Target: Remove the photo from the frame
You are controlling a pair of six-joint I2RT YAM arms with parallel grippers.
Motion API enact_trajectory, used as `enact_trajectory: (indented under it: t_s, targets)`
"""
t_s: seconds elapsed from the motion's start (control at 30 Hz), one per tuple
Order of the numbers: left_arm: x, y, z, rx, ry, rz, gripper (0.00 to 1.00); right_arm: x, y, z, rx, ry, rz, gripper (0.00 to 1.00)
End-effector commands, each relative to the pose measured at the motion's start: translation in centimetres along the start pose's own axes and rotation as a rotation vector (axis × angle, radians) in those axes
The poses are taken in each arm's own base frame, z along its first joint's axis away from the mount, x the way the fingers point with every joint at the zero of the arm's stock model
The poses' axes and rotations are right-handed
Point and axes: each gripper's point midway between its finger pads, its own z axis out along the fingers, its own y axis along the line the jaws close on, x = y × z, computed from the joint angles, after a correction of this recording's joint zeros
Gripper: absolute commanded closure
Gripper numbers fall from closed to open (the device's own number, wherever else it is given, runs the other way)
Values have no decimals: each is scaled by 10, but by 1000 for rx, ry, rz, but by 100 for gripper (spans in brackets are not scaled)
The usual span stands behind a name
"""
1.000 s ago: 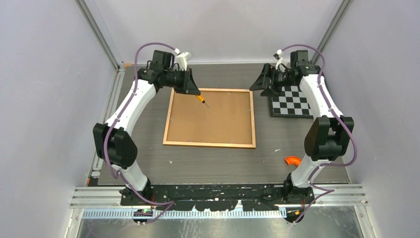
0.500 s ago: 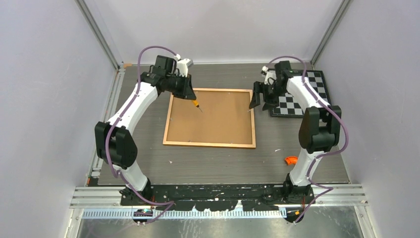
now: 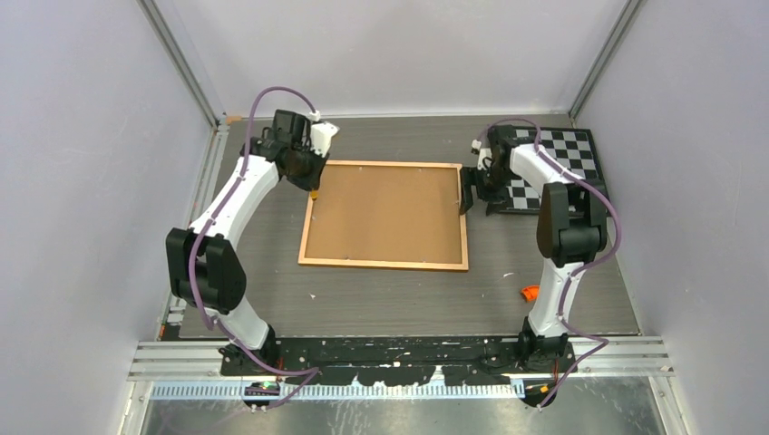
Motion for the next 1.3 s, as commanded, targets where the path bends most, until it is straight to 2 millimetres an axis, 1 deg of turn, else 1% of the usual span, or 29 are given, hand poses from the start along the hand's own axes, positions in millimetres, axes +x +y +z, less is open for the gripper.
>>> enact_trajectory:
  t_s: [0.0,0.27,0.53,0.8,1.03,1.27]
  targets:
    - [3,8,-8,-35,-9,101,100,-5,-5,2,29,-9,-11,20]
    - [16,9,-5,-32,9,142,100,-1,-5,15,17,25,39,22]
    - [21,2,3,19,-15,146,100,-2,-6,18,21,38,50,24]
    - [26,1,11,32,-38,151,100,-1,-9,22,37,49,60,26]
    - [28,-2,16,59,-81,225,100,-1,-15,25,60,61,53,27]
    - [26,-4,18,77,-123,324,100,-3,-18,28,69,70,46,29]
